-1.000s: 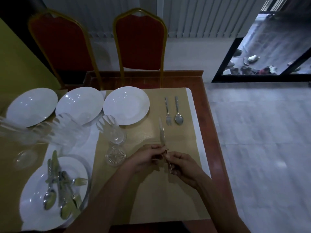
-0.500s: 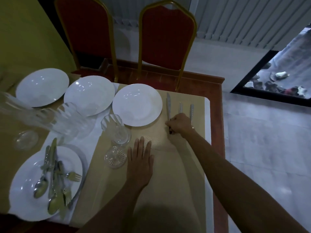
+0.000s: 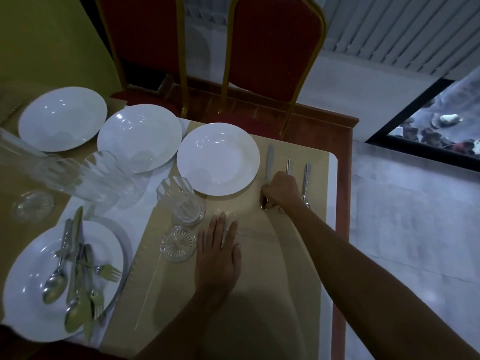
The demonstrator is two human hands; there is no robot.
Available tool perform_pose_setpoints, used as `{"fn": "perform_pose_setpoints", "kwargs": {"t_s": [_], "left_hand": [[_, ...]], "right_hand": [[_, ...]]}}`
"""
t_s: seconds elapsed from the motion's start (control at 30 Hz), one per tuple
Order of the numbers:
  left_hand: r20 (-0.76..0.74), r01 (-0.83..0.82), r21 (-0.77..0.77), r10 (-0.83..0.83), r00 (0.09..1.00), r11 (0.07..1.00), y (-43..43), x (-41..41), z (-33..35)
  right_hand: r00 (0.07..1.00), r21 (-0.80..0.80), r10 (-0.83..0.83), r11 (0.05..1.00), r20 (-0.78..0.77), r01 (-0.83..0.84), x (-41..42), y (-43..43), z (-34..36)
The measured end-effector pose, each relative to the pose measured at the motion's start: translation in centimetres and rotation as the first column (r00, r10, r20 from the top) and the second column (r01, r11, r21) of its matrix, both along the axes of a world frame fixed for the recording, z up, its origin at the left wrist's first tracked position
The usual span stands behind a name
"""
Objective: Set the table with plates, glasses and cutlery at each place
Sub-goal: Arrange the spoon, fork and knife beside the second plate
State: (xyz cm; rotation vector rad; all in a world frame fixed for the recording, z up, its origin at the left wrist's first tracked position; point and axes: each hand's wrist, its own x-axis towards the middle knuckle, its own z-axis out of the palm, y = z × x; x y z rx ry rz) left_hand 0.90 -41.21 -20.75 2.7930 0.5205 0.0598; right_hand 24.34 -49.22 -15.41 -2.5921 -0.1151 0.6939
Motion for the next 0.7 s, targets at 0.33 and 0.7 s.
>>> {"fn": "perform_pose_setpoints", "kwargs": {"t_s": [0.33, 0.7], "left_hand": [[0.023, -0.001, -0.001, 0.001, 1.0, 1.0, 0.11, -0.09, 0.18], [-0.013, -0.006, 0.017, 0.006, 1.0, 1.0, 0.1, -0.15, 0.18]], "right_hand": [[0.996, -0.051, 0.079, 0.995, -0.036, -0.081, -0.25, 0.34, 0.25], [0.987, -0.149, 0.137, 0.981, 0.081, -0.124, -0.33, 0.93, 0.74]]}}
